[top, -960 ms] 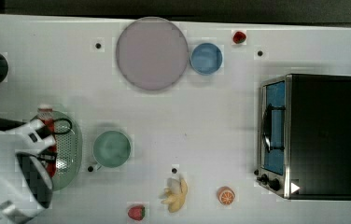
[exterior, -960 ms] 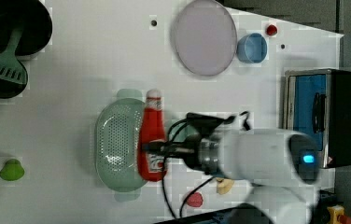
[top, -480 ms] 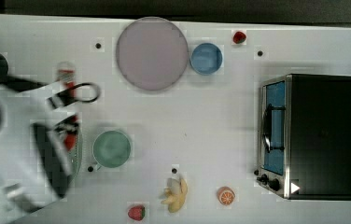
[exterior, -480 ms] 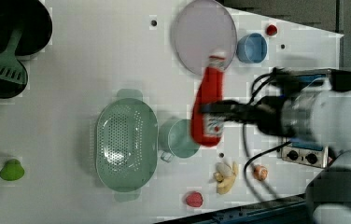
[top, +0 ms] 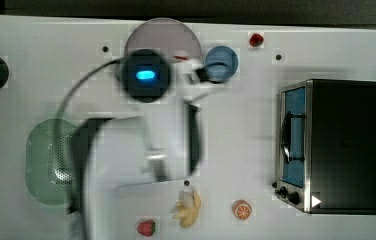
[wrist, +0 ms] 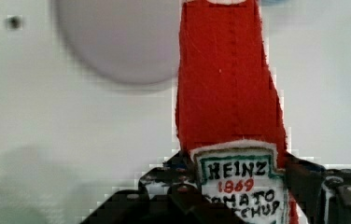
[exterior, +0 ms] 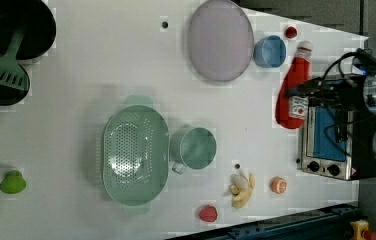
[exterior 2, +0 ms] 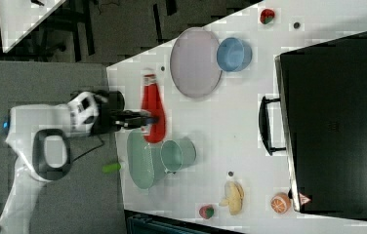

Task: Pick ketchup from strainer and place it on the table

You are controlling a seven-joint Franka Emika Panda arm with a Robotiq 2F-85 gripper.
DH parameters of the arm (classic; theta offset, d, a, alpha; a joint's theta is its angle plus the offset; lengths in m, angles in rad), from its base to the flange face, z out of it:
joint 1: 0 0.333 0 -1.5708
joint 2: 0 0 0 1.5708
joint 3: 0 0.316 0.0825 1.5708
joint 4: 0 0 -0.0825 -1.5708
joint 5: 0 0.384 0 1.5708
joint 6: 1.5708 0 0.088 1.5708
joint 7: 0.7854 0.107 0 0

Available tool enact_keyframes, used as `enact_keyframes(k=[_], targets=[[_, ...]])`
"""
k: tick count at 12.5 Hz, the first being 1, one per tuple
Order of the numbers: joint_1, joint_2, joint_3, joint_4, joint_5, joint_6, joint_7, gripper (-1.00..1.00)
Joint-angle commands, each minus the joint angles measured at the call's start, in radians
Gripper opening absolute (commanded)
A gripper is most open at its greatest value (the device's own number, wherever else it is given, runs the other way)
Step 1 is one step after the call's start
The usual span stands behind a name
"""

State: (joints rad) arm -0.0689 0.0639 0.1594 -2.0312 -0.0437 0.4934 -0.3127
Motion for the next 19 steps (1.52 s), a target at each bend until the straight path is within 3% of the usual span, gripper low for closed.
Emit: enact_keyframes(k=[1,7,10,11,15,19], targets=[[-0.01,-0.001,-0.043,-0.074,0.009,0.001,-0.111,0.18],[-0.01,0.024,-0.107,-0.307,0.009,0.306,-0.117,0.18],[-0.01,0.098,-0.114,-0.355,0.009,0.407,-0.117,0.18],[-0.01,0.131,-0.115,-0.356,0.009,0.44,-0.117,0.24],[-0.009,0.168,-0.115,-0.349,0.009,0.498,-0.116,1.0],[-0.007,0.034,-0.109,-0.255,0.02,0.396,-0.074,1.0]])
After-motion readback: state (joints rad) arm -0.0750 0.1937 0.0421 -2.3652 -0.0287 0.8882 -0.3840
